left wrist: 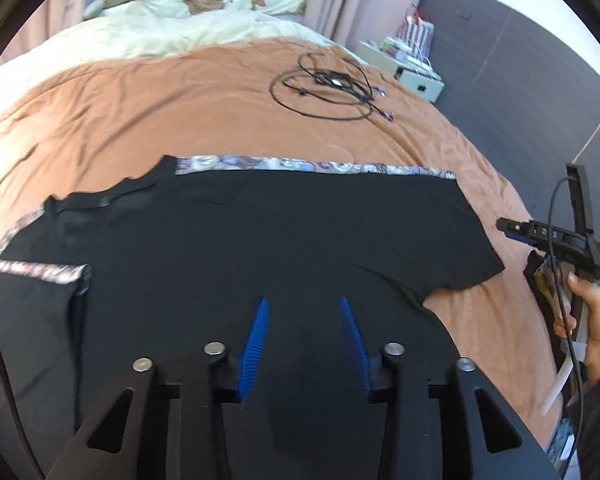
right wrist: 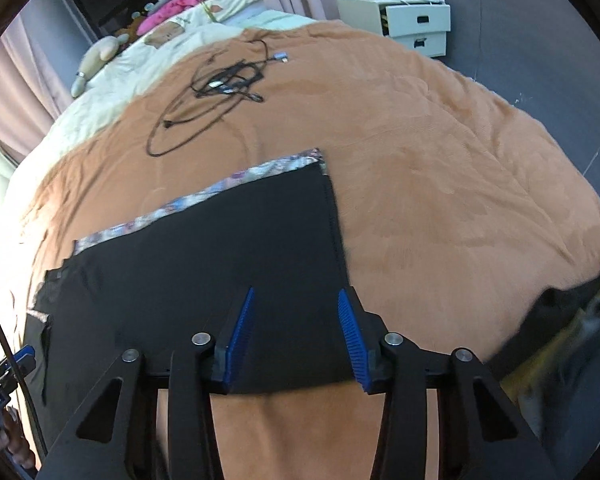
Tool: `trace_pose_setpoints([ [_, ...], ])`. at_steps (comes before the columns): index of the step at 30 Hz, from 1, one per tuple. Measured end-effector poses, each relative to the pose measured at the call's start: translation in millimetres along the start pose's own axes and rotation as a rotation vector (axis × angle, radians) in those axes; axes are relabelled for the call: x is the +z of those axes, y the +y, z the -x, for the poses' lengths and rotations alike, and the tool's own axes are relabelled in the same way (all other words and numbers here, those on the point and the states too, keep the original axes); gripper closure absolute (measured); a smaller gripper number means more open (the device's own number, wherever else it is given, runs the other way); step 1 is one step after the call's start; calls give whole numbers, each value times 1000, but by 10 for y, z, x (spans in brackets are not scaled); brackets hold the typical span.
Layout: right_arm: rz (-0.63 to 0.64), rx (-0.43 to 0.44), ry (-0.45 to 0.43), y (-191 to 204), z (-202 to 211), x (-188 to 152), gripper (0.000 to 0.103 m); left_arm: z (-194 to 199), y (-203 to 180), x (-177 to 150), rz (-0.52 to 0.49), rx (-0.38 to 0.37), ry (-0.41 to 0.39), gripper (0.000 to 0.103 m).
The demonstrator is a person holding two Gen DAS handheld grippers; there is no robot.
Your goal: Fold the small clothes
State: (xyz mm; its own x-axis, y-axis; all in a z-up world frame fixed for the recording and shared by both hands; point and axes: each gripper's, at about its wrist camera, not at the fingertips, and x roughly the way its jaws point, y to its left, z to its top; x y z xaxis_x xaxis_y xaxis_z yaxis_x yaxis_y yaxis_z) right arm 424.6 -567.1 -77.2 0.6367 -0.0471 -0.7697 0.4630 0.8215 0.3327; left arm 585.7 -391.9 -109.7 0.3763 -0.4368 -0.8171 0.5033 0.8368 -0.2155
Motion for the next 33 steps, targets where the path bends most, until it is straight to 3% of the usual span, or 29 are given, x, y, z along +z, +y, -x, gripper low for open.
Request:
trace_pose_setpoints([
  [6,-25,-8,29,-125,-397,103,64,-392,-103,106,-24,-32,27,73],
  [11,-6,-23,38,-154,-527,122,98,-614,-203,181,-27,-67,37,76],
  [12,7,-19,34,-137,-511,128,101,-643,-221,188,-24,-75,39,76],
  [24,153,34,-70,500,251,307,102,-1046,-398,56,7,-126,90,76],
  [33,254,98,-117,1092,777,254,102,-747,-214,57,53,-156,77,76],
])
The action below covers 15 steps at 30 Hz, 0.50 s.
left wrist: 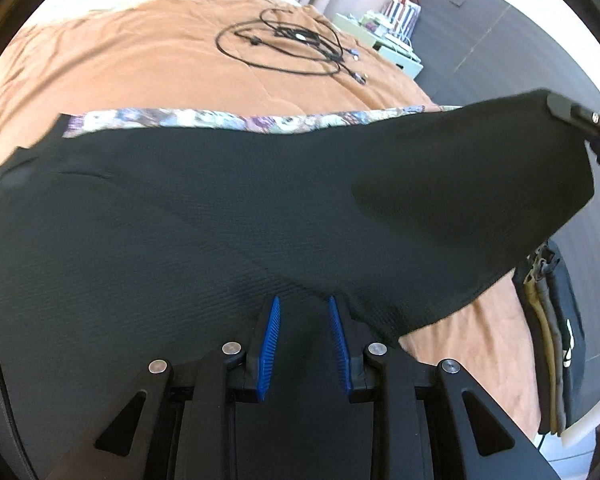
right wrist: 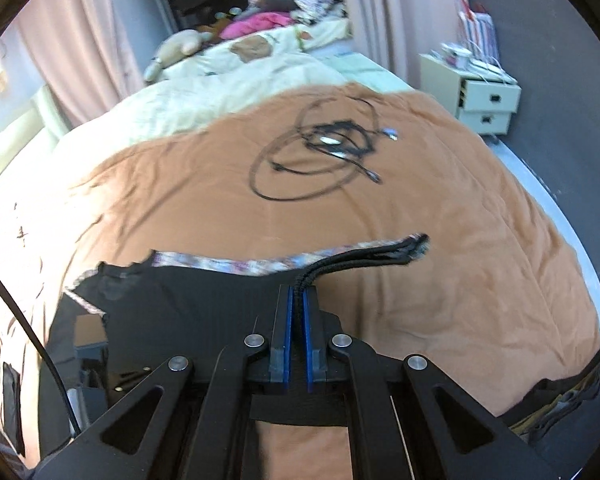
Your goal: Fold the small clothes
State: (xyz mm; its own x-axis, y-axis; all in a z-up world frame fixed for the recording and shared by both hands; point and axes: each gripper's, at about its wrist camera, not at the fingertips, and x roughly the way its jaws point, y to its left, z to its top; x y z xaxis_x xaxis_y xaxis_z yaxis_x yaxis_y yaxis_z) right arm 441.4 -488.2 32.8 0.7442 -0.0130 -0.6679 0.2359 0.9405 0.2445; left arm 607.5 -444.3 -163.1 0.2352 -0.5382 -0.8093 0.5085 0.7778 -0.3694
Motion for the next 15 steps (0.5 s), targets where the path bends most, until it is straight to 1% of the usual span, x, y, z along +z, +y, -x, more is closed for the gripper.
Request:
trace_pose_setpoints([
  [7,63,51,-7,470,154,-15,102,597,306,-117,40,35,-48,76],
  [12,100,91,13,765,102,-71,102,998,538,-224,67,75,-77,76],
  [15,115,109,33,905,17,-121,102,1163,665,-288,83,103,-89,76],
])
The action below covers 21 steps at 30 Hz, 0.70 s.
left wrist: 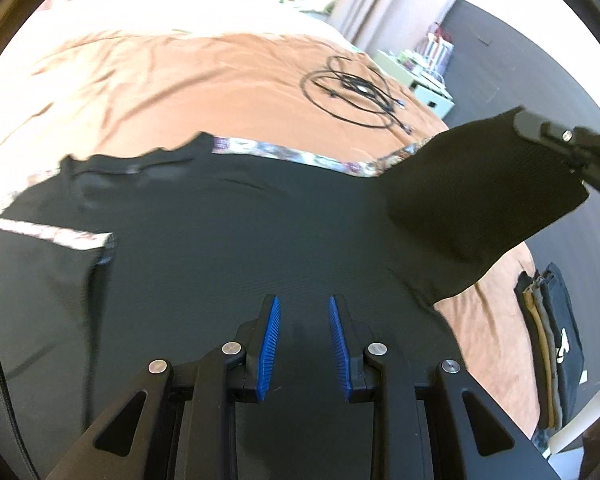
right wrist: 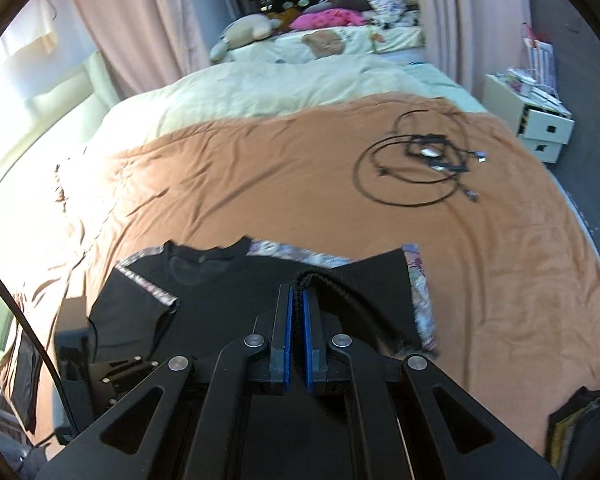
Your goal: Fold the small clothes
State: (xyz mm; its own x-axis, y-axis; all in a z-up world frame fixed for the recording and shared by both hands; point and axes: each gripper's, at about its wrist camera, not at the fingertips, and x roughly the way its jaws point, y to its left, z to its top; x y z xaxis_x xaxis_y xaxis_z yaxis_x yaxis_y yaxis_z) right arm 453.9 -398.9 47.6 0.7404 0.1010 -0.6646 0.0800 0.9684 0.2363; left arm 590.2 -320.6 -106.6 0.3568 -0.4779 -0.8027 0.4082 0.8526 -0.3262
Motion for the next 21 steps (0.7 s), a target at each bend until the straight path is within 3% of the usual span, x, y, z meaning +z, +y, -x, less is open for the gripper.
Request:
trace_pose_setpoints([
  [11,81,88,116,578,-688,-172,102,481,557,-180,46,92,-14,76],
  [17,123,145,196,846,-1101,-335,101,552,770,-243,72,135,0,75],
  [18,133,165,205,855,-1138,-367,101,543,807,-246,81,147,6,73],
  [21,110,217,207,814,-1174,-392,98,542,883,-250,110,158,4,53],
])
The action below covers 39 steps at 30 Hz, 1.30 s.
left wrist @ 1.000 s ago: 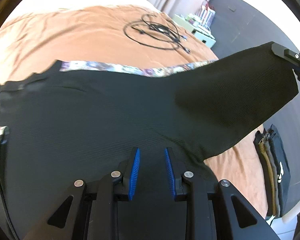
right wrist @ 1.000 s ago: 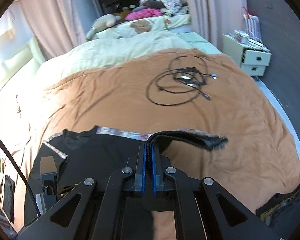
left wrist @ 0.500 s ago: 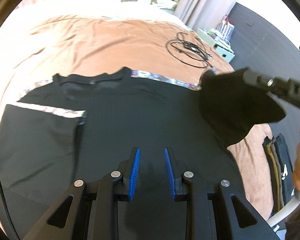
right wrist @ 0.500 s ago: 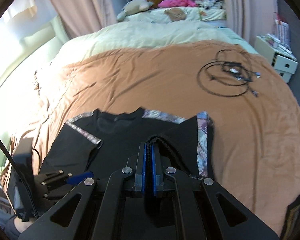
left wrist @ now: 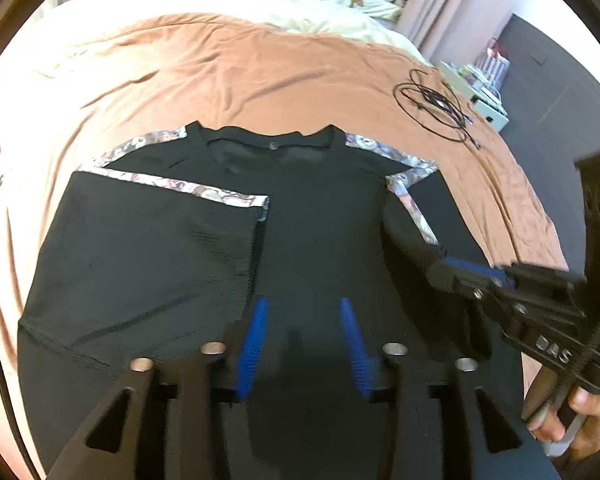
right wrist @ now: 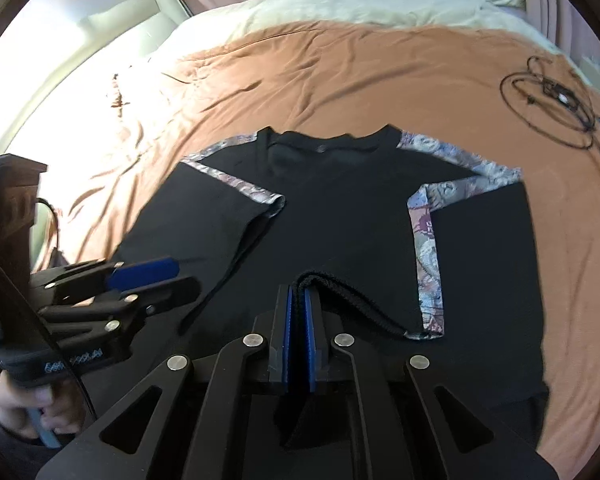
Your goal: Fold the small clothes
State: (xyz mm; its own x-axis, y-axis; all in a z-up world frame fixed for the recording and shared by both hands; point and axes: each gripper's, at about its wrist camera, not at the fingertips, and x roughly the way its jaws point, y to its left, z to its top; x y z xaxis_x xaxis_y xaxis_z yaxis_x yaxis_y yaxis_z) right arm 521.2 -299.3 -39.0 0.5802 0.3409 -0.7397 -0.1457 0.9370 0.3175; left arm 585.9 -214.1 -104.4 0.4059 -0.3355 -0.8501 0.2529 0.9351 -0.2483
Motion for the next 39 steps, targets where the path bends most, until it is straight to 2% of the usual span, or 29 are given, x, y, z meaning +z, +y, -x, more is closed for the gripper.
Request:
trace_pose_setpoints([
  [1,-14,19,-13,-59,37,-6,92,3,3,1,4,-2,-4,47],
  [2,-27,20,-23,-120,75,-12,81,3,-6,5,7,-3,-8,43],
  [4,-57,12,-40,-252,161,-51,64,-18,-53,15,-1,-4,-9,39],
  [5,-69,15,-50,-317,205,-68,60,-36,-92,18,-9,-6,-7,39],
  [8,-98,-7,-61,-510,312,-137,60,-109,-252,27,-38,-11,-1,39],
  [11,-106,-97,-61,-640,319,-256,60,-203,-401,13,-64,-31,3,39],
  [18,-180,-227,-28,-1048,203,-492,60,-523,-833,-56,-132,-72,39,39],
  [21,-199,-257,-18,-1127,145,-606,60,-635,-983,-59,-159,-82,48,35],
  [23,-217,-275,-7,-1207,107,-630,63,-724,-1093,-53,-179,-78,54,25],
  [28,-246,-261,0,-1358,30,-684,74,-936,-1287,-47,-199,-87,63,24],
  [34,-270,-238,-3,-1472,-66,-674,80,-1222,-1355,-27,-198,26,71,24],
  [36,-273,-234,-5,-1512,-83,-701,81,-1259,-1329,-9,-204,59,57,29],
  [38,-261,-243,-5,-1487,-103,-725,81,-1274,-1275,15,-207,93,51,43],
  [39,-256,-247,-5,-1478,-110,-728,81,-1267,-1233,39,-203,94,48,45],
])
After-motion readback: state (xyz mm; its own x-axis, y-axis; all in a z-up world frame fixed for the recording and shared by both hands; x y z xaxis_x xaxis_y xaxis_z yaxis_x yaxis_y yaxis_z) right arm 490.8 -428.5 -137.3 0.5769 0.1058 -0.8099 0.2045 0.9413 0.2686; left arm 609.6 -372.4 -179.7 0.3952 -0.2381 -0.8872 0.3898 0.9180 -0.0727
